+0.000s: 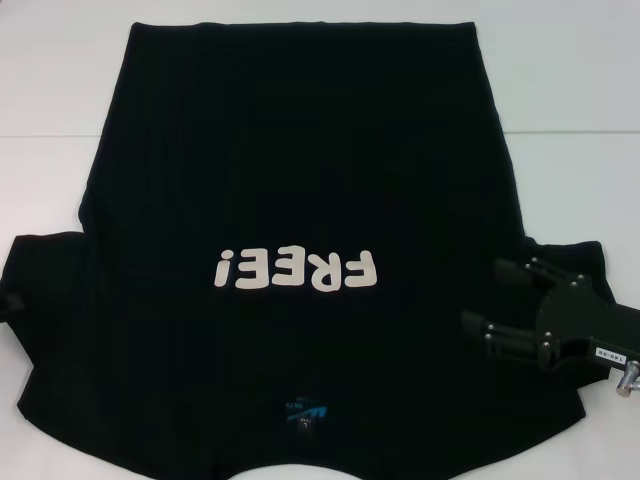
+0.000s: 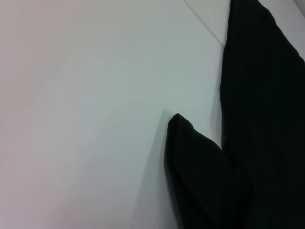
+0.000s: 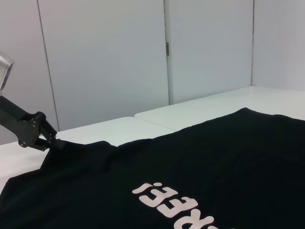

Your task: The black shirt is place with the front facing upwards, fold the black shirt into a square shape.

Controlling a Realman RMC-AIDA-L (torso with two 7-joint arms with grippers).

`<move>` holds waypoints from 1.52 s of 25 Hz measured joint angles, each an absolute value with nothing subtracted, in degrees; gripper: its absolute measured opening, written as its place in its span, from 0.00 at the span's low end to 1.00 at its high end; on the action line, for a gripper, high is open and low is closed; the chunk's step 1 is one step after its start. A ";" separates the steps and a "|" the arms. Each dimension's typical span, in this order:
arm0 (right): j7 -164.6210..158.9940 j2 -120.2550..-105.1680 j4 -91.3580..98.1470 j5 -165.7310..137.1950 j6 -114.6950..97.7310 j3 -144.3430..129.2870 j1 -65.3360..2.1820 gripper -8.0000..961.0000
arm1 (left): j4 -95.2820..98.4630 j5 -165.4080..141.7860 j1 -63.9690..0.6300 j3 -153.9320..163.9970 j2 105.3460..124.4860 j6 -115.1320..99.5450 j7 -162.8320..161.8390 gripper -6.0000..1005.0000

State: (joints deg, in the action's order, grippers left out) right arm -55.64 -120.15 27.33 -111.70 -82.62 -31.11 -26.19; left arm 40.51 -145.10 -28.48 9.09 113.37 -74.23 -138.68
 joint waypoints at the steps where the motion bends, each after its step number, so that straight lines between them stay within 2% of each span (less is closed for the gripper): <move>1: -55.64 -120.15 27.33 -111.70 -82.62 -31.11 -26.19 0.93 | 40.51 -145.10 -28.48 9.09 113.37 -74.23 -138.68 0.32; 5: -55.64 -120.15 27.33 -111.70 -82.61 -31.11 -26.19 0.93 | 40.52 -145.10 -28.48 8.84 113.37 -73.98 -138.12 0.15; 11: -55.64 -120.15 27.25 -111.70 -82.61 -31.11 -26.21 0.92 | 41.99 -145.11 -28.52 8.69 113.17 -72.44 -137.50 0.03; 19: -55.64 -120.15 27.24 -110.92 -82.97 -31.16 -26.28 0.92 | 45.76 -145.06 -30.07 8.63 112.03 -71.88 -137.76 0.05; 30: -55.64 -120.15 27.22 -110.83 -83.06 -31.13 -26.28 0.92 | 45.37 -145.01 -32.98 9.16 111.44 -74.76 -139.86 0.08; 35: -55.59 -120.14 26.70 -110.82 -83.06 -31.11 -26.40 0.92 | 45.21 -144.47 -34.44 9.16 111.38 -78.80 -141.30 0.09; 38: -55.43 -120.14 26.58 -110.82 -83.03 -31.14 -26.45 0.92 | 44.42 -141.83 -35.09 9.27 112.03 -81.29 -141.58 0.10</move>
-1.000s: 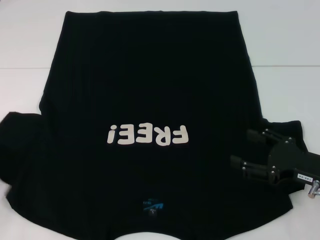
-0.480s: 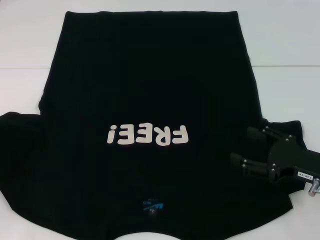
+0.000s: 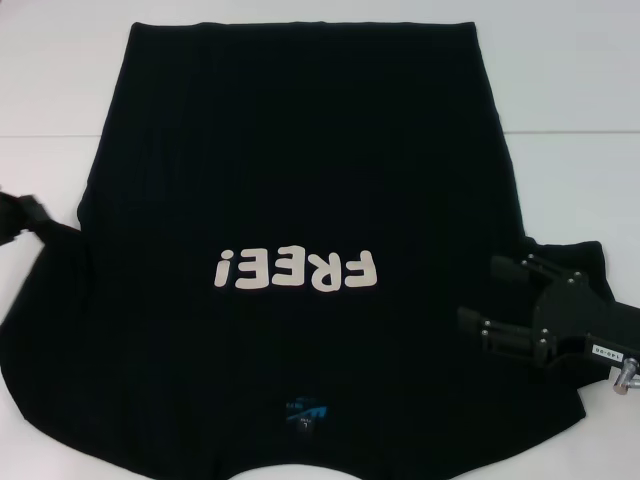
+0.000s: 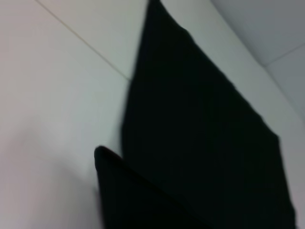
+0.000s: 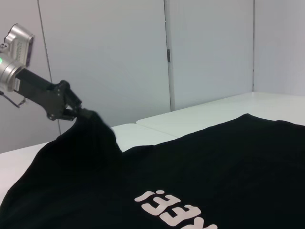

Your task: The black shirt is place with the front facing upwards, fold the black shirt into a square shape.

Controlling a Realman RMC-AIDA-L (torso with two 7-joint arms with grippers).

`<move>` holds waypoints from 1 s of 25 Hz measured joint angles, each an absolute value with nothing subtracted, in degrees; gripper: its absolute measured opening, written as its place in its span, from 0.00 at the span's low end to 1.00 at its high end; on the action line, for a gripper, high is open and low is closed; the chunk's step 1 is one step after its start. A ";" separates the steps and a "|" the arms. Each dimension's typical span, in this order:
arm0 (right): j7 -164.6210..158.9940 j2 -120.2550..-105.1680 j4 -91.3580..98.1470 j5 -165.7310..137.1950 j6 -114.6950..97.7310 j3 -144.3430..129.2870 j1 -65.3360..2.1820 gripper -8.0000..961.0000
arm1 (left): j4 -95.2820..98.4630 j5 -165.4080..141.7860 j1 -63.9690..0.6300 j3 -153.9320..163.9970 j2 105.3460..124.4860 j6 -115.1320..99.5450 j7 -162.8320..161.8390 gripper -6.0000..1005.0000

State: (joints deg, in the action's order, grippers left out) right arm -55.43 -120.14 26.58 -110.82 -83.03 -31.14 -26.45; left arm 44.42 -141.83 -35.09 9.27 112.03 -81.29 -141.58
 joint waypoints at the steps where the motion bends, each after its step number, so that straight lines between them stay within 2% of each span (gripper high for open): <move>1: -55.42 -120.15 26.56 -110.82 -83.00 -31.18 -26.45 0.92 | 44.11 -141.31 -35.17 9.37 112.17 -81.54 -141.56 0.10; 15: -55.19 -120.15 25.84 -110.83 -82.64 -31.46 -26.99 0.91 | 31.30 -135.36 -35.79 11.93 114.78 -74.51 -137.89 0.14; 22: -55.19 -120.15 25.81 -110.83 -82.49 -31.15 -27.06 0.91 | 29.02 -123.12 -32.41 11.60 115.97 -75.61 -127.30 0.16; 25: -55.29 -120.15 25.72 -110.78 -82.25 -31.05 -26.99 0.91 | 29.46 -120.61 -31.43 11.56 116.17 -78.78 -120.05 0.30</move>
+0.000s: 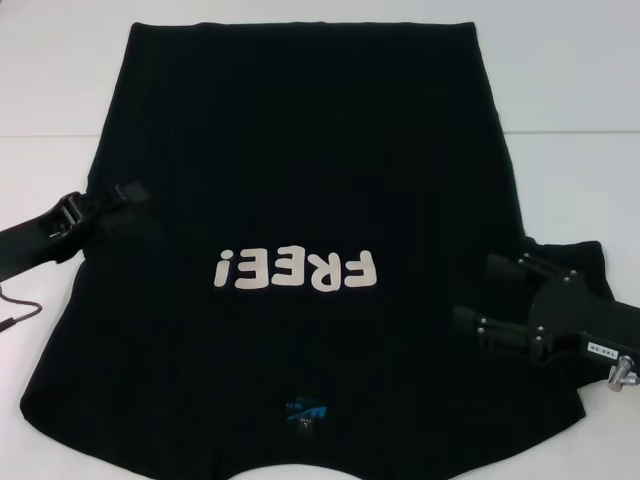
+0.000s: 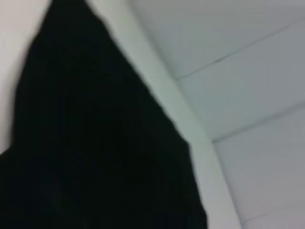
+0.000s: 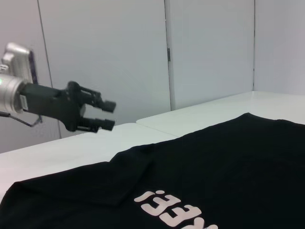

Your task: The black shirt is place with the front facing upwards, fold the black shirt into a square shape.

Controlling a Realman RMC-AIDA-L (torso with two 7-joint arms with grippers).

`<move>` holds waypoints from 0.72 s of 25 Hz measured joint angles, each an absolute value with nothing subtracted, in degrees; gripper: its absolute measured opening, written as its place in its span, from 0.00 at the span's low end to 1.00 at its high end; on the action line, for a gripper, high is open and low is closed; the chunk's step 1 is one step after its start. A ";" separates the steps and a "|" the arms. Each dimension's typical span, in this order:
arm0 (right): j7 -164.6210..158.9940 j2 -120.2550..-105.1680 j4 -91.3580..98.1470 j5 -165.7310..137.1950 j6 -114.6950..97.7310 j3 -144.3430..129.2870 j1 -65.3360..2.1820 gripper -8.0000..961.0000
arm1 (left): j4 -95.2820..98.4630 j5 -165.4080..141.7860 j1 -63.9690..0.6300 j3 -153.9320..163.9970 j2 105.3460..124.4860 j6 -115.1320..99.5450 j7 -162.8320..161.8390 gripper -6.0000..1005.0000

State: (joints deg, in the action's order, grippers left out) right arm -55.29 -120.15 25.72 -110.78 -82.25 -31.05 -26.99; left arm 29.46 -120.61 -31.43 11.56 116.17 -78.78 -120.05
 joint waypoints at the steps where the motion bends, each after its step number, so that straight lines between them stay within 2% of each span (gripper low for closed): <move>1: -55.43 -120.15 25.56 -110.52 -82.14 -30.91 -26.95 0.91 | 29.53 -120.14 -31.22 11.56 116.22 -80.58 -116.73 0.34; 5: -58.85 -119.87 24.69 -107.95 -81.97 -29.83 -26.39 0.91 | 30.50 -119.79 -30.71 13.47 116.58 -89.32 -99.16 0.51; 7: -65.78 -119.56 25.97 -107.43 -81.74 -29.54 -26.07 0.91 | 31.56 -120.42 -30.31 16.77 117.34 -91.42 -90.69 0.59; 13: -95.32 -117.25 35.35 -111.53 -80.67 -29.89 -24.99 0.91 | 38.73 -120.96 -27.30 27.84 121.49 -92.41 -74.10 0.85; 18: -117.11 -114.50 44.99 -119.18 -84.19 -29.64 -24.74 0.91 | 42.20 -120.86 -26.29 30.30 122.83 -92.68 -72.41 0.92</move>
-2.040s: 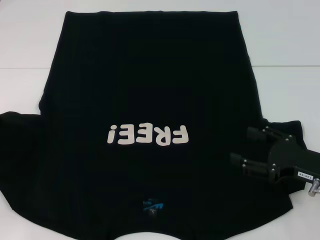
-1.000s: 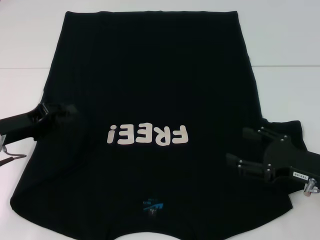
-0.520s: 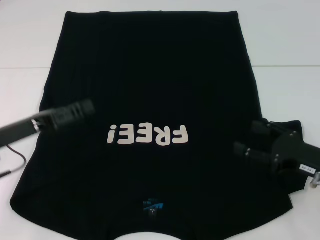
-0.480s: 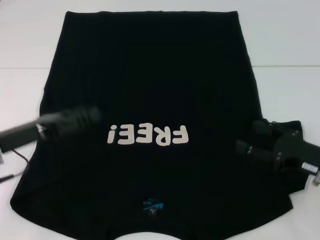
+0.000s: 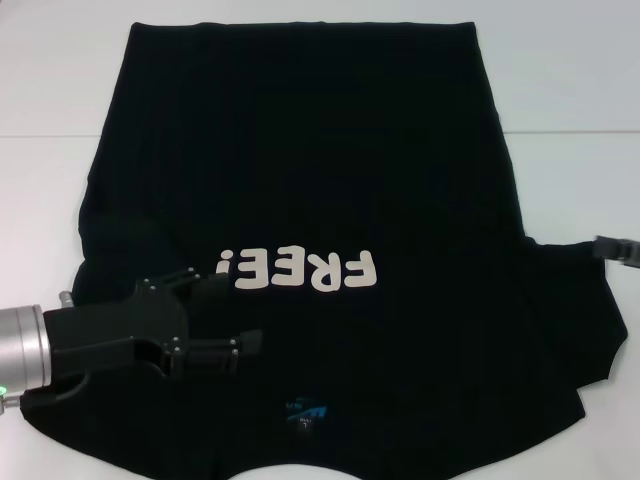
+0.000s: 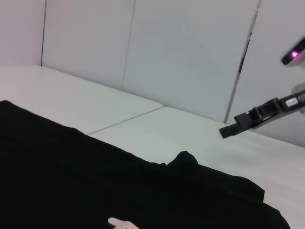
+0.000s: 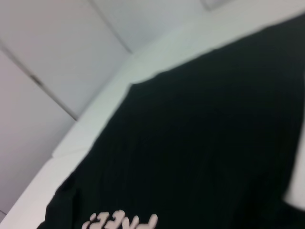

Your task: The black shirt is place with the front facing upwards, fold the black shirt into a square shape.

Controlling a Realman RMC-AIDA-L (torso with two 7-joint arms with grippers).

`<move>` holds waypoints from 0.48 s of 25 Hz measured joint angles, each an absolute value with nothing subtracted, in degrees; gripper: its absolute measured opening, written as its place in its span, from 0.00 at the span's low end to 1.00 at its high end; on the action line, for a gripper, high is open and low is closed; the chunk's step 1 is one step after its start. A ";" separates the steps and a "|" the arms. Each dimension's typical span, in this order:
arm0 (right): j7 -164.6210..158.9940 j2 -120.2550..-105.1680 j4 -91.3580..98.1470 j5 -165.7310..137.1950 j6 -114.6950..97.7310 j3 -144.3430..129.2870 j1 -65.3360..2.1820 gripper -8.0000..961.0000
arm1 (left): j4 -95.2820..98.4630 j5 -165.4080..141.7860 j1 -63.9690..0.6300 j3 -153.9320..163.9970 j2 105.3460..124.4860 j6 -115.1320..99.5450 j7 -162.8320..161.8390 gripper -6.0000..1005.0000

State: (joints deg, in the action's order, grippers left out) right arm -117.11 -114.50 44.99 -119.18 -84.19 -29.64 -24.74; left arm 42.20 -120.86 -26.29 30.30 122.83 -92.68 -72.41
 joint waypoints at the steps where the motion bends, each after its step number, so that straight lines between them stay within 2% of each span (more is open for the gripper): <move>1: -121.26 -113.95 46.87 -120.78 -85.19 -29.60 -24.90 0.91 | 42.47 -120.79 -26.24 30.25 122.83 -92.93 -72.41 0.93; 5: -138.57 -111.48 52.41 -128.24 -89.20 -29.43 -26.64 0.91 | 42.69 -120.58 -26.19 30.05 122.62 -93.77 -72.65 0.93; 6: -143.70 -110.35 53.39 -132.74 -91.30 -29.29 -28.19 0.91 | 42.69 -120.58 -26.13 30.08 122.58 -93.84 -72.65 0.93; 12: -148.43 -109.85 55.10 -143.77 -93.24 -28.23 -30.94 0.91 | 42.66 -120.68 -25.56 30.14 122.55 -94.26 -72.62 0.93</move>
